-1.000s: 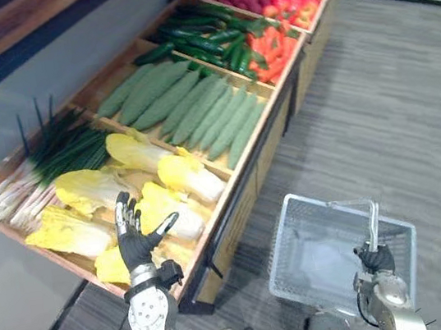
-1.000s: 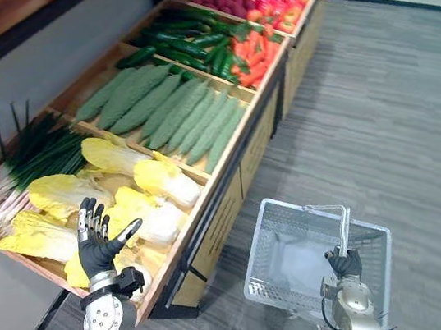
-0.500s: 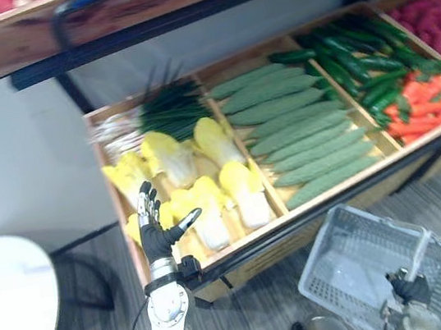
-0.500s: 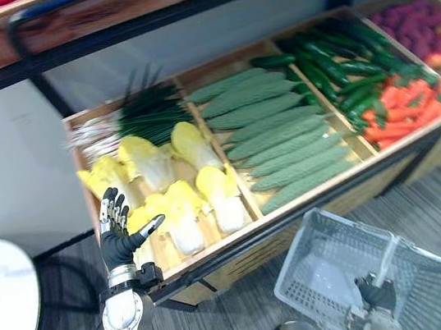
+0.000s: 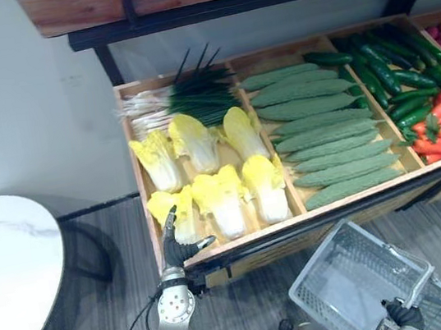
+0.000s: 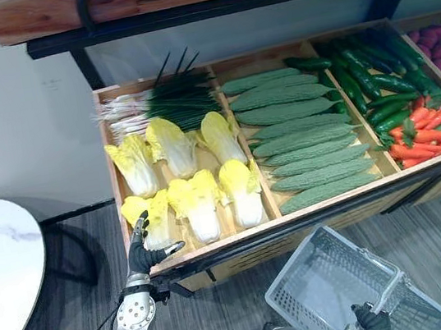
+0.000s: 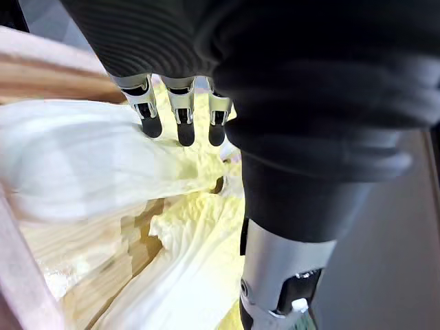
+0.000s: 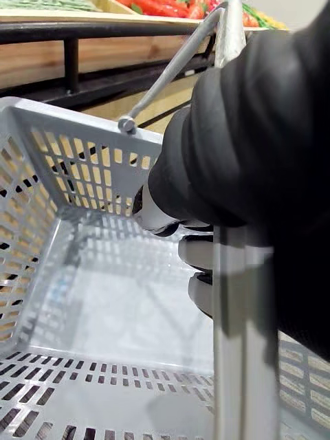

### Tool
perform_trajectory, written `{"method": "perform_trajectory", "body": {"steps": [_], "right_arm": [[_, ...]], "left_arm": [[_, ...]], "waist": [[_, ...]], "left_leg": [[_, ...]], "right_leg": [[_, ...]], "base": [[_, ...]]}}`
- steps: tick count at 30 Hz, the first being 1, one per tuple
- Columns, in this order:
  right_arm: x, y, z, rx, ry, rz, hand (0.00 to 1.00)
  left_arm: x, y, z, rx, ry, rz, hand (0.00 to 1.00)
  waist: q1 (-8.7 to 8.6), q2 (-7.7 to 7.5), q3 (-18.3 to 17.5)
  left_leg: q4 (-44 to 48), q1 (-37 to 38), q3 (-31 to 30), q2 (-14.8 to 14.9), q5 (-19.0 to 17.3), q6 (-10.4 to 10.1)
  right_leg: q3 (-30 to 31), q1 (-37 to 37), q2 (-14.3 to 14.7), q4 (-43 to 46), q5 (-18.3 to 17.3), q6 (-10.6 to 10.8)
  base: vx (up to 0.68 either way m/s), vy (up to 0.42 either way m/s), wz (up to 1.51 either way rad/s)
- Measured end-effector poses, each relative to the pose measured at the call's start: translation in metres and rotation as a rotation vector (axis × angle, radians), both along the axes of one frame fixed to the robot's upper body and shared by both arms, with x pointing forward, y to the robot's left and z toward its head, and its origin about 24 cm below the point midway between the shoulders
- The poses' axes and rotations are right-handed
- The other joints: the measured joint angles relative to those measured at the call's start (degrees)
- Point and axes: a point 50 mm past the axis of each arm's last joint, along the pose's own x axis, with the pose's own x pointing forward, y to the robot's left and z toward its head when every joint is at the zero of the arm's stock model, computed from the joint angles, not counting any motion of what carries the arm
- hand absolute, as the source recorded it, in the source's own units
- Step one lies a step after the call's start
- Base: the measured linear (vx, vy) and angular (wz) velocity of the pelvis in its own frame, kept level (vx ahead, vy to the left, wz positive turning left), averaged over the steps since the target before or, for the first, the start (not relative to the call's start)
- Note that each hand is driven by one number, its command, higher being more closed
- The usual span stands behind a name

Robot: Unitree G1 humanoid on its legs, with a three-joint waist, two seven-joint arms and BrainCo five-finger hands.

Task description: Pick vegetable in the basket

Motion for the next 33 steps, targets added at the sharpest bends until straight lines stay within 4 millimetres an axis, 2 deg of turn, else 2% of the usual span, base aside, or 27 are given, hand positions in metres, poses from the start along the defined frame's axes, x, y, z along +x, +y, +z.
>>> {"method": "perform_trajectory", "body": {"steps": [2, 5, 12, 17, 18, 19, 22, 25, 33], "right_arm": [[0.007, 0.0, 0.002, -0.011, -0.01, 0.022, 1.0], [0.013, 0.001, 0.003, -0.013, -0.023, 0.032, 1.0], [0.015, 0.001, 0.004, -0.016, -0.027, 0.029, 1.0], [0.028, 0.001, 0.008, -0.025, -0.059, 0.049, 1.0], [0.032, 0.0, 0.009, -0.028, -0.069, 0.053, 1.0], [0.033, 0.0, 0.01, -0.029, -0.073, 0.055, 1.0], [0.044, 0.001, 0.014, -0.038, -0.098, 0.083, 1.0], [0.052, 0.001, 0.019, -0.052, -0.133, 0.097, 1.0], [0.053, 0.001, 0.021, -0.062, -0.151, 0.094, 1.0]], "left_arm": [[0.008, 0.0, 0.002, 0.018, -0.008, -0.002, 0.0], [0.023, -0.002, 0.012, 0.055, -0.05, -0.014, 0.0], [0.044, -0.012, 0.021, 0.068, -0.084, -0.024, 0.0], [0.063, -0.007, 0.034, 0.12, -0.131, -0.012, 0.0], [0.073, -0.007, 0.04, 0.148, -0.147, -0.016, 0.0], [0.077, -0.006, 0.042, 0.162, -0.15, -0.013, 1.0], [0.093, 0.0, 0.049, 0.217, -0.156, 0.013, 1.0], [0.106, 0.0, 0.062, 0.244, -0.176, 0.029, 1.0], [0.106, -0.002, 0.072, 0.19, -0.215, 0.025, 1.0]], "waist": [[-0.46, 0.03, 0.0], [-2.54, 0.17, 1.2], [-3.09, -0.13, 3.2], [-4.06, -0.17, 5.3], [-4.17, -0.19, 6.5], [-4.28, -0.25, 6.9], [-5.53, -0.29, 7.9], [-5.54, -0.25, 10.1], [-5.66, -0.2, 11.4]], "left_leg": [[-0.8, -0.3, 1.7, 0.0, 0.2, -0.1], [-1.5, -1.4, 3.1, 0.0, 0.6, 0.1], [-1.2, -2.6, 4.1, -0.3, 0.6, 0.1], [-0.6, -4.1, 4.3, -0.1, 0.6, 0.2], [-0.4, -4.2, 4.4, -0.1, 0.6, 0.2], [-0.3, -4.3, 4.4, -0.1, 0.6, 0.2], [0.7, -5.2, 4.1, 0.1, 0.3, 0.6], [1.3, -5.5, 4.1, 0.1, 0.1, 0.9], [2.0, -5.8, 3.8, 0.0, -0.1, 1.1]], "right_leg": [[1.9, -1.6, 0.3, -0.2, 0.7, 0.0], [3.3, -2.7, 0.9, -2.7, 2.8, 0.2], [5.0, -4.5, 0.8, -3.1, 3.7, 0.9], [5.6, -6.1, 0.9, -3.0, 4.1, 0.9], [5.9, -6.3, 1.0, -3.0, 4.3, 0.9], [5.9, -6.3, 1.0, -2.9, 4.4, 0.9], [6.2, -7.0, 1.0, -2.9, 4.8, 1.0], [6.9, -7.5, 1.0, -2.6, 5.1, 1.1], [6.9, -7.8, 0.7, -1.8, 5.1, 1.1]], "base": [[-0.03, 0.009, -0.45], [-0.03, 0.018, -0.27], [-0.01, 0.015, -0.1], [-0.02, -0.005, -0.06], [-0.02, 0.0, -0.1], [-0.03, -0.001, -0.1], [-0.02, 0.0, -0.06], [-0.05, 0.009, -0.09], [-0.02, 0.002, 0.0]]}}
